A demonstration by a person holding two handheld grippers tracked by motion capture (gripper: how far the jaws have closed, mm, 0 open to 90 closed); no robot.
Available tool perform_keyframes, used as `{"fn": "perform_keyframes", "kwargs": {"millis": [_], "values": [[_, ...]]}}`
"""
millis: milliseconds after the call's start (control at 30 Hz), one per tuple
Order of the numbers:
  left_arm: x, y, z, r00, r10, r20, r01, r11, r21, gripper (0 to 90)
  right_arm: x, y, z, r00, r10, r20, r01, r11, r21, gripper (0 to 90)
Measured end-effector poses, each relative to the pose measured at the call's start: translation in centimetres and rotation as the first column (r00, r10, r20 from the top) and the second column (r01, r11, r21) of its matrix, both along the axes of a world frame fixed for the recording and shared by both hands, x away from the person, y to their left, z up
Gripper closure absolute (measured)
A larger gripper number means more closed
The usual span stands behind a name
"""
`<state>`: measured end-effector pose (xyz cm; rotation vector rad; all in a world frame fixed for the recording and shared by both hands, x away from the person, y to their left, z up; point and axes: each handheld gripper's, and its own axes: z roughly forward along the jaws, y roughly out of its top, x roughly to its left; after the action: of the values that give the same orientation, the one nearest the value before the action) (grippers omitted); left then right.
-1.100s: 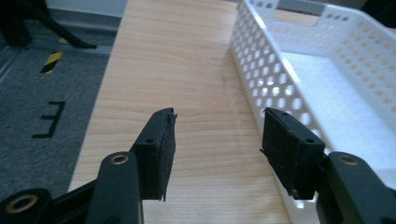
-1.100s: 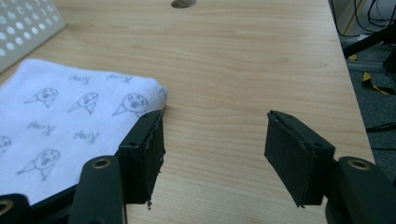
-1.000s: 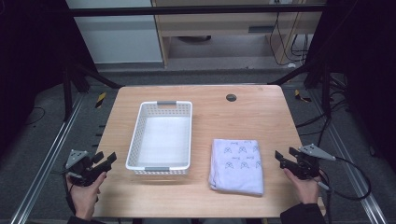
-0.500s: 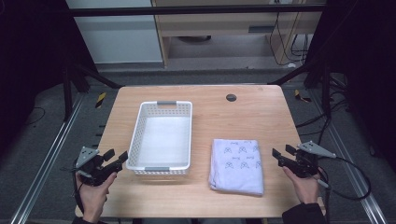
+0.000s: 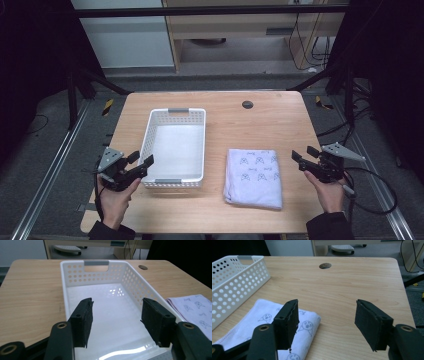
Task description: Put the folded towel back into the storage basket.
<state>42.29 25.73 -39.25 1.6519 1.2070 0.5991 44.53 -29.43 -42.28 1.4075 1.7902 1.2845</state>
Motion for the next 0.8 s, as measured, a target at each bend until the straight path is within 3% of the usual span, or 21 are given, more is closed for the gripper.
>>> {"fn": "perform_keyframes", "kwargs": {"millis": [400,800], "values": [[0.1,-4.5,1.4,0.9961,-0.086,0.020,0.086,0.9962,0.013,41.4,0.6,0.7,1.2,0.9994,0.033,0.007,-0.033,0.999,0.002,33.1],[0.1,-9.0,1.1,0.9837,-0.180,0.001,0.180,0.9830,0.037,40.9,1.4,2.1,1.5,0.9975,0.071,-0.005,-0.071,0.997,-0.024,29.0]]}}
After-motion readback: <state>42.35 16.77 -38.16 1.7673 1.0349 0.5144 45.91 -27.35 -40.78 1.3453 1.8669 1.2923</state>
